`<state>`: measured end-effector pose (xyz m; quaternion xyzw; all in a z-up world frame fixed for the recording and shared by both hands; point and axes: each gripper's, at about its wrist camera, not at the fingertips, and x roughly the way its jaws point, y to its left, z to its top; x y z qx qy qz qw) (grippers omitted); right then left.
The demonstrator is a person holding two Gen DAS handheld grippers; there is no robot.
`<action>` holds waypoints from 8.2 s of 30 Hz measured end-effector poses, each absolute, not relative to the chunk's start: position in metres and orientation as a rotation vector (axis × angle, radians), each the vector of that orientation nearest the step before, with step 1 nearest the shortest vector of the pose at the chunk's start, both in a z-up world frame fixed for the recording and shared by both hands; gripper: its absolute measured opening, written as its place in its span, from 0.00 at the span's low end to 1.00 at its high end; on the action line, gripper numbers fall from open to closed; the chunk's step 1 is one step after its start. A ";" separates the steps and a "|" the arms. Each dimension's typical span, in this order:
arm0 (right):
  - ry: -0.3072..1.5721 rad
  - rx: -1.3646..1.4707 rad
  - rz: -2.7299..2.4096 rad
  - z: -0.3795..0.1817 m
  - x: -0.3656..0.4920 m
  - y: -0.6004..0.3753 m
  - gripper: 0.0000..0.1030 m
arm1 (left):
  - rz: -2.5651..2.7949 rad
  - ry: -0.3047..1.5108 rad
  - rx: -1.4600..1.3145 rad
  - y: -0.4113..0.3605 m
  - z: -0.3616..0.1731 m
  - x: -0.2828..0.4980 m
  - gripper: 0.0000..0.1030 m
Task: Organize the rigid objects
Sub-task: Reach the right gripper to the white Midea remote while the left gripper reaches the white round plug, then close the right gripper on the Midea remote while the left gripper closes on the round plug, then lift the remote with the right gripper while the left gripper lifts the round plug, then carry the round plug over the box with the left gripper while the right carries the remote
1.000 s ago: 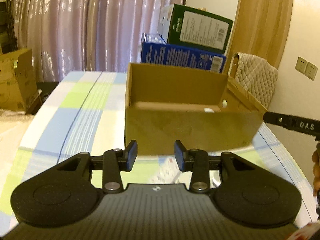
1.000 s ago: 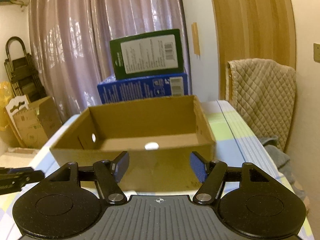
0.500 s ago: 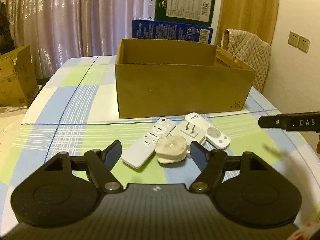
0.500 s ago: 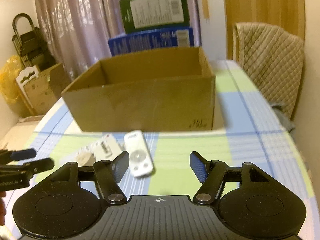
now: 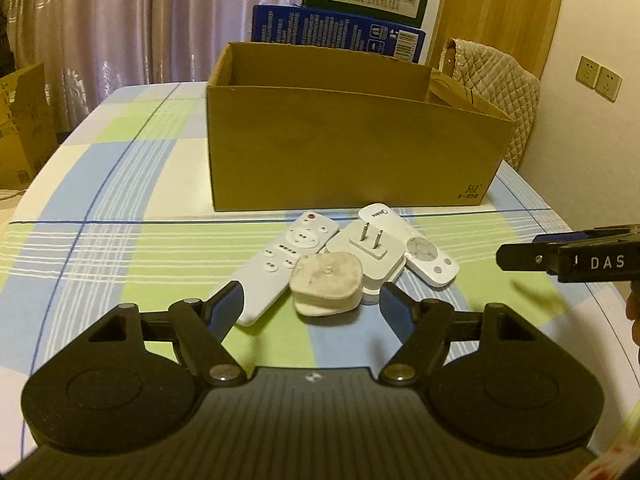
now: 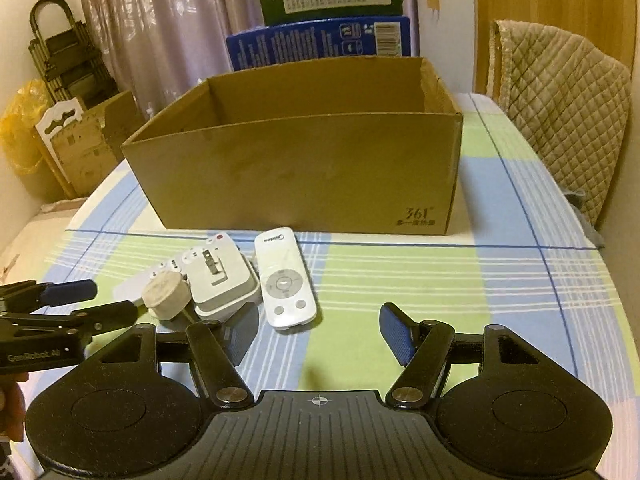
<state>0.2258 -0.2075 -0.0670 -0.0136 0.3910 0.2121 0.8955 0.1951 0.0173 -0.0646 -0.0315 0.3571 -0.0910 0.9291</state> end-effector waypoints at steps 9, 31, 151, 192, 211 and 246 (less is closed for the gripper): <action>0.855 -0.080 0.498 -0.079 0.239 -0.199 0.62 | -0.215 0.752 -0.075 0.014 -0.073 0.208 0.61; 0.910 -0.253 0.581 -0.120 0.285 -0.160 0.43 | -0.206 0.803 -0.107 0.013 -0.087 0.224 0.61; 0.744 -0.016 0.519 -0.026 0.250 -0.164 0.36 | -0.203 0.653 -0.160 0.012 -0.035 0.208 0.43; 0.448 0.067 0.289 0.044 0.296 -0.183 0.36 | -0.222 0.506 -0.060 0.010 0.039 0.273 0.43; 0.511 0.066 0.256 0.016 0.370 -0.187 0.36 | -0.214 0.535 -0.033 0.016 0.029 0.373 0.43; 0.652 0.000 0.252 -0.036 0.424 -0.176 0.36 | -0.154 0.653 0.024 0.008 -0.025 0.442 0.43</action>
